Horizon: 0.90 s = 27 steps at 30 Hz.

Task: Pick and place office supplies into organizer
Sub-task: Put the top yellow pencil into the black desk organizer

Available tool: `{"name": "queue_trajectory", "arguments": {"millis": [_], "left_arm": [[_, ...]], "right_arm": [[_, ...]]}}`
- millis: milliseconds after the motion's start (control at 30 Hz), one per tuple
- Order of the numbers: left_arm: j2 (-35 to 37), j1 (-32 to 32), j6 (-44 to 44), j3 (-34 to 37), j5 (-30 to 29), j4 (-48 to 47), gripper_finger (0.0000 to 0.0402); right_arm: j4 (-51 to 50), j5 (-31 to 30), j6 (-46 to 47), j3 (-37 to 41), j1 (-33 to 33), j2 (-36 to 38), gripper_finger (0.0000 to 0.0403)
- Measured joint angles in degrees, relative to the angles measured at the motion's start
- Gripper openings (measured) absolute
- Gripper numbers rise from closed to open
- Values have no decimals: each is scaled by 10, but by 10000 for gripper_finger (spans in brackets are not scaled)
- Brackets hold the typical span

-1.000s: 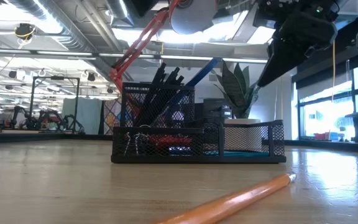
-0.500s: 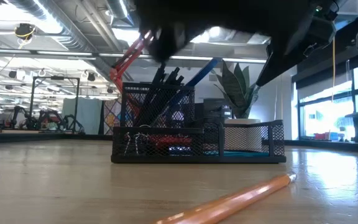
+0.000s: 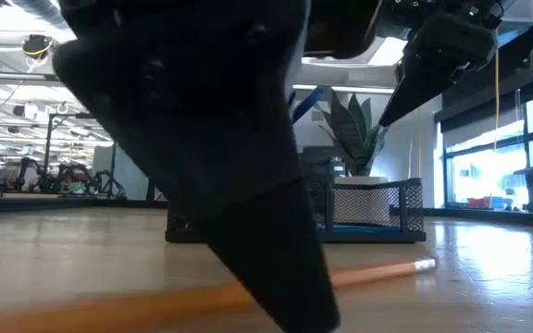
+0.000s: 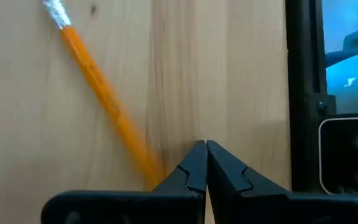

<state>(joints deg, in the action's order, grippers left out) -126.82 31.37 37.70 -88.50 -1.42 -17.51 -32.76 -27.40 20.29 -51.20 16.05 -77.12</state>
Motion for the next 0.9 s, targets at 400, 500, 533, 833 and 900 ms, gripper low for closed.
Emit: {"name": "queue_trajectory", "arguments": {"millis": [400,500,533,833,900], "left_arm": [[8,8,41,-3,18,-94,2],[9,8,41,-3,14,-103,1],[9,8,38,-3,13,-104,1],[8,8,36,-3,7,-139,1],[8,7,36,-3,7,-147,2]], "right_arm": [[2,0,1,0,0,0,120],[2,0,2,0,0,0,120],[2,0,2,0,0,0,120],[3,0,2,0,0,0,120],[3,0,1,0,0,0,120]]}}
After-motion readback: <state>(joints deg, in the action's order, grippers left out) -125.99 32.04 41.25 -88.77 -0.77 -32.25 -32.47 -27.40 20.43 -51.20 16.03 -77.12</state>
